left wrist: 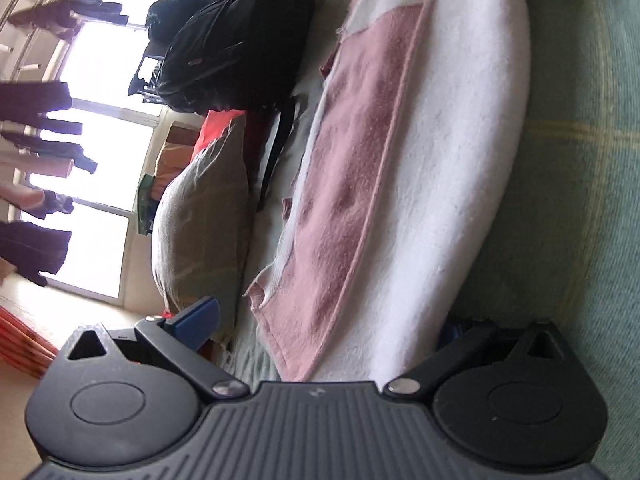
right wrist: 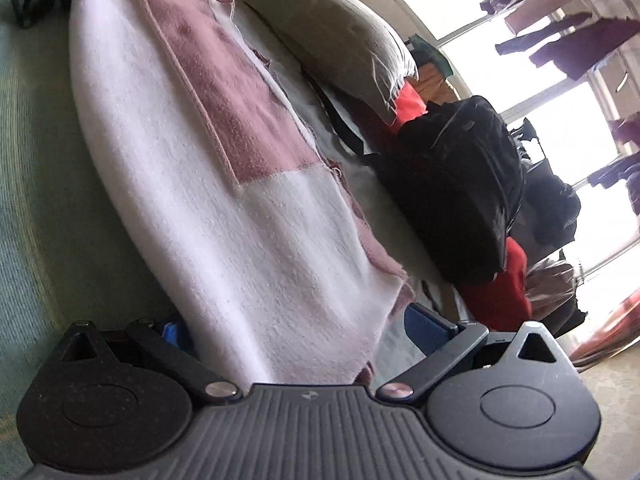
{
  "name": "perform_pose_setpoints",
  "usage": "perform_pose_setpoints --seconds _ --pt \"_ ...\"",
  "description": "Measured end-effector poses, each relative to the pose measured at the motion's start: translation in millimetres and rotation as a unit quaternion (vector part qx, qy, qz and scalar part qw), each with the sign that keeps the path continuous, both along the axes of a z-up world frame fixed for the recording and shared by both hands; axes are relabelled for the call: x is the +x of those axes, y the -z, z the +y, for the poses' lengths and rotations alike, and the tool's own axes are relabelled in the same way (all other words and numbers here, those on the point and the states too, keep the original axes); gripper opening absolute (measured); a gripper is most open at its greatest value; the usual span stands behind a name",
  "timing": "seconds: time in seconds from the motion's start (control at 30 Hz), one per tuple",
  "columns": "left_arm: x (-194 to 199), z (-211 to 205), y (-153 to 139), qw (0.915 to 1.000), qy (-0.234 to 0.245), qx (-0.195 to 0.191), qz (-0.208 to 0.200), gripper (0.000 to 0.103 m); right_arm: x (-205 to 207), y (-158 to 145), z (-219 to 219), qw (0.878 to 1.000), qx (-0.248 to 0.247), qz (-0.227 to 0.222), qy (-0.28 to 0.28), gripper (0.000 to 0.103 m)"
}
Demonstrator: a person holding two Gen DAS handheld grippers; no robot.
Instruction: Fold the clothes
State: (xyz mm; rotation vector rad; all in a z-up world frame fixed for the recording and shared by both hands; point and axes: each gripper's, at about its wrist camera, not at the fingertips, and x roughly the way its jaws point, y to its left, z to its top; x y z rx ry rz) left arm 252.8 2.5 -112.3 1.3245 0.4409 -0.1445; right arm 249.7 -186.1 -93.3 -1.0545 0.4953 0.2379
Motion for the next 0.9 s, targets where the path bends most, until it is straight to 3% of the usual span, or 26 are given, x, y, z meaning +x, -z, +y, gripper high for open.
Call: perform_pose_setpoints --seconds 0.17,0.3,0.4,0.5,0.57,0.63,0.73,0.77,0.8,0.87,0.9 --pt "-3 -31 15 0.9975 0.038 0.045 -0.038 0.099 -6 13 34 0.998 -0.040 -0.039 -0.037 0.103" --pt "-9 -24 12 0.9989 0.045 0.012 -0.008 0.078 -7 17 34 0.998 -0.032 -0.047 -0.038 0.103" --pt "-9 -16 12 0.9986 0.053 0.003 -0.008 0.076 -6 13 24 0.999 -0.016 -0.034 -0.035 0.101" --pt "-8 -9 11 0.9967 0.067 0.045 -0.009 0.079 -1 8 15 0.997 -0.053 -0.031 -0.047 0.101" --pt "-2 -9 13 0.9963 0.067 0.053 -0.002 0.079 4 9 9 0.995 -0.085 -0.034 -0.046 0.101" --pt "1 -11 16 0.9962 0.066 0.056 0.003 0.071 6 15 11 0.994 -0.091 -0.027 -0.045 0.098" --pt "0 -24 31 0.9947 0.069 0.076 0.007 0.034 -3 31 28 0.989 -0.127 -0.037 -0.072 0.073" --pt "-1 -29 39 0.9941 0.067 0.085 0.010 0.012 -6 37 33 0.986 -0.140 -0.038 -0.078 0.059" --pt "-1 -31 45 0.9939 0.064 0.090 0.006 0.005 -9 43 38 0.985 -0.148 -0.037 -0.083 0.051" --pt "-2 -32 47 0.9945 0.058 0.087 -0.006 0.006 -14 54 42 0.984 -0.151 -0.036 -0.087 0.017" --pt "-1 -30 44 0.9956 0.055 0.076 -0.004 0.007 -16 58 42 0.985 -0.145 -0.037 -0.087 0.017"
